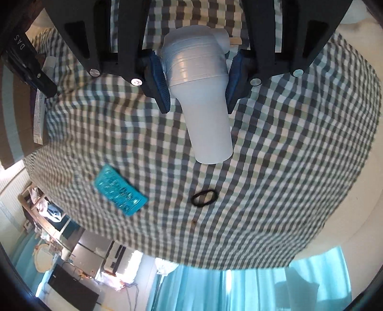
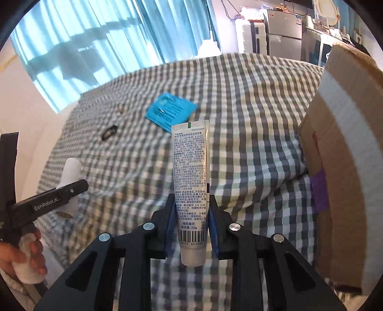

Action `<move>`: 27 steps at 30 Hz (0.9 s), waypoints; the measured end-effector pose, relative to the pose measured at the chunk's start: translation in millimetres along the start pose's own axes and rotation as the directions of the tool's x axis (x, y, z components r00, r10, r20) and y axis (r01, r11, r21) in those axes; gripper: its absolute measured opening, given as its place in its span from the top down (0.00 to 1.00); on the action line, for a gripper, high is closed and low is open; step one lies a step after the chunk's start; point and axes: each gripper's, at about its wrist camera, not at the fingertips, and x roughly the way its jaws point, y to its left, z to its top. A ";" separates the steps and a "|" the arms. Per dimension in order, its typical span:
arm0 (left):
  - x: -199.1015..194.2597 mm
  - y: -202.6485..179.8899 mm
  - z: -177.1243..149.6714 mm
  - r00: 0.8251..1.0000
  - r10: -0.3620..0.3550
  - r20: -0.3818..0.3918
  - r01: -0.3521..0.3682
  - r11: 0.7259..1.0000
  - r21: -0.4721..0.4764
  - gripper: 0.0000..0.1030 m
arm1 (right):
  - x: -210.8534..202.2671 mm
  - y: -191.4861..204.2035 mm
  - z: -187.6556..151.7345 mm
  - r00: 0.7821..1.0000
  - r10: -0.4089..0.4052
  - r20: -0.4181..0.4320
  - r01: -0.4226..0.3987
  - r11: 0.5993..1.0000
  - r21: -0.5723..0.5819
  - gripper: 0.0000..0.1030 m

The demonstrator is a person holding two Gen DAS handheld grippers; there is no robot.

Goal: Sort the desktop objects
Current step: 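Carry the hair dryer and toothpaste over the box and open both tools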

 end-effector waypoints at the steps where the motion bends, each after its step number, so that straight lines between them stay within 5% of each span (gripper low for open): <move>1: -7.8 -3.3 0.9 1.000 -0.008 0.014 0.008 1.000 0.010 0.55 | -9.8 2.0 0.3 1.000 0.002 0.017 -0.002 1.000 0.006 0.76; 15: -137.1 -58.2 3.1 0.974 -0.104 0.203 0.071 0.984 0.163 0.55 | -139.0 30.2 8.7 0.977 0.042 0.209 -0.034 0.999 -0.043 0.76; 27: -215.3 -141.7 8.5 0.926 -0.255 0.277 0.165 0.936 0.310 0.55 | -243.2 4.3 19.2 0.921 -0.001 0.390 0.021 0.999 -0.048 0.76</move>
